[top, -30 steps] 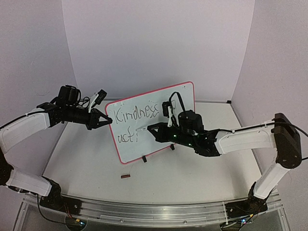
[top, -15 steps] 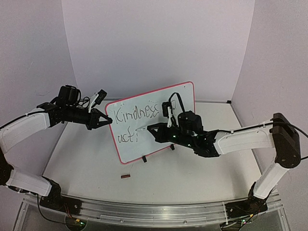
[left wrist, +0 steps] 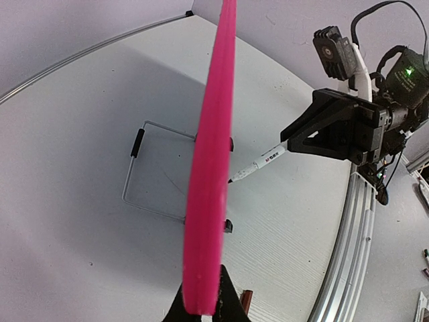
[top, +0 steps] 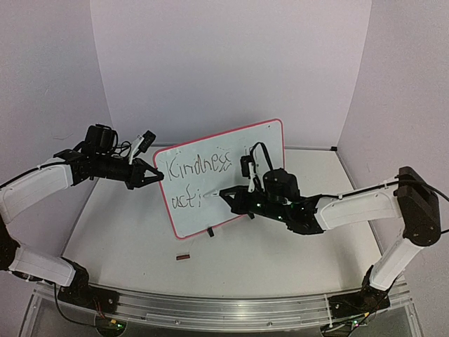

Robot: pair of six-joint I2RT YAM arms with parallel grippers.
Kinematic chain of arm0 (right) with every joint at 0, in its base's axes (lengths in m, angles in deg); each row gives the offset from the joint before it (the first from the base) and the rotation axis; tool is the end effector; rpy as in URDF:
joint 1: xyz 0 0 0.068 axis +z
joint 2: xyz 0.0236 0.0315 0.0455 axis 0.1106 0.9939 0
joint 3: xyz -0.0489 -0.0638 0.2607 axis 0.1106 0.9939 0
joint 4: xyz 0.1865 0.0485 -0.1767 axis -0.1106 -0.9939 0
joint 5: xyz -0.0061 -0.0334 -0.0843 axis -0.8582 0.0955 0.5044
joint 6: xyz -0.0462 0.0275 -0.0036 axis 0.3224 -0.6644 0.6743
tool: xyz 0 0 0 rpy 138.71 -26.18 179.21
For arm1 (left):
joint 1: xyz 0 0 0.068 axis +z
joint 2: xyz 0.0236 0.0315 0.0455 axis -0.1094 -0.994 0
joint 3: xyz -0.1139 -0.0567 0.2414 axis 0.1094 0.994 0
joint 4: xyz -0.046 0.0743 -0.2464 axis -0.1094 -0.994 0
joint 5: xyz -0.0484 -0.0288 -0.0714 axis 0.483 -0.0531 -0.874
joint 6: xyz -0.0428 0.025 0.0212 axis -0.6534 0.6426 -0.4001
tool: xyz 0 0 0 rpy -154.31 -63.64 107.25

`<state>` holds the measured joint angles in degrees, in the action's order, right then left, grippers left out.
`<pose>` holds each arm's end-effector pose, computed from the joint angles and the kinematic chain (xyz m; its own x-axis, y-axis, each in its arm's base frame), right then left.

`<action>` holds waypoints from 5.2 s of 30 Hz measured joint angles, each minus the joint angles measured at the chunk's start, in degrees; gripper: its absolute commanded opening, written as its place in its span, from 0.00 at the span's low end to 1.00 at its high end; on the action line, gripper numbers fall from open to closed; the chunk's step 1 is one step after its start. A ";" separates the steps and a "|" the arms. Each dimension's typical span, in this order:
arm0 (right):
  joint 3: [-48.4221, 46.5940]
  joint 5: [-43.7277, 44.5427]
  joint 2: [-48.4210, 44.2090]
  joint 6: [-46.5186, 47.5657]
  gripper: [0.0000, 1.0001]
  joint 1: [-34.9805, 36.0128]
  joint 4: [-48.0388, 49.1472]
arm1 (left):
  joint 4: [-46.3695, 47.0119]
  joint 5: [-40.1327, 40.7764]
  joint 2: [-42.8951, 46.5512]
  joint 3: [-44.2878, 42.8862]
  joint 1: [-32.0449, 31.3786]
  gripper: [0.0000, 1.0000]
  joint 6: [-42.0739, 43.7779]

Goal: Write a sentence on the whiteboard

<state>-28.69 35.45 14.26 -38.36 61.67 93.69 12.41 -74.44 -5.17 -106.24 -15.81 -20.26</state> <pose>0.2085 0.3049 0.2271 -0.5529 0.1299 -0.8230 -0.6594 0.5356 0.5275 0.2395 -0.1218 0.2965 -0.4321 0.3102 -0.8468 0.8418 0.4754 -0.2555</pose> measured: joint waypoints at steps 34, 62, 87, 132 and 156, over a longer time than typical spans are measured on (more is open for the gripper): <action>-0.94 -2.18 1.95 -0.95 0.00 -1.39 -1.40 | 0.00 0.02 0.00 0.00 0.00 0.00 0.00; -3.62 0.50 0.00 3.02 0.00 -1.39 -6.09 | 0.00 0.04 -0.02 0.00 0.00 0.00 -0.21; -1.86 0.87 -3.97 2.54 0.00 -1.59 -5.55 | 0.02 0.02 -0.04 0.00 0.00 0.00 -0.20; -0.35 0.90 -1.16 0.02 0.00 -2.68 -5.56 | 0.04 0.04 -0.07 0.00 -0.04 0.00 -0.22; 0.19 5.52 -3.97 -0.17 0.00 -2.90 -1.85 | 0.07 0.03 -0.07 0.00 -0.04 0.00 -0.22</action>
<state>-28.50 40.97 10.30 -38.53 58.77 91.84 12.48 -74.41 -5.23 -106.24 -15.85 -20.48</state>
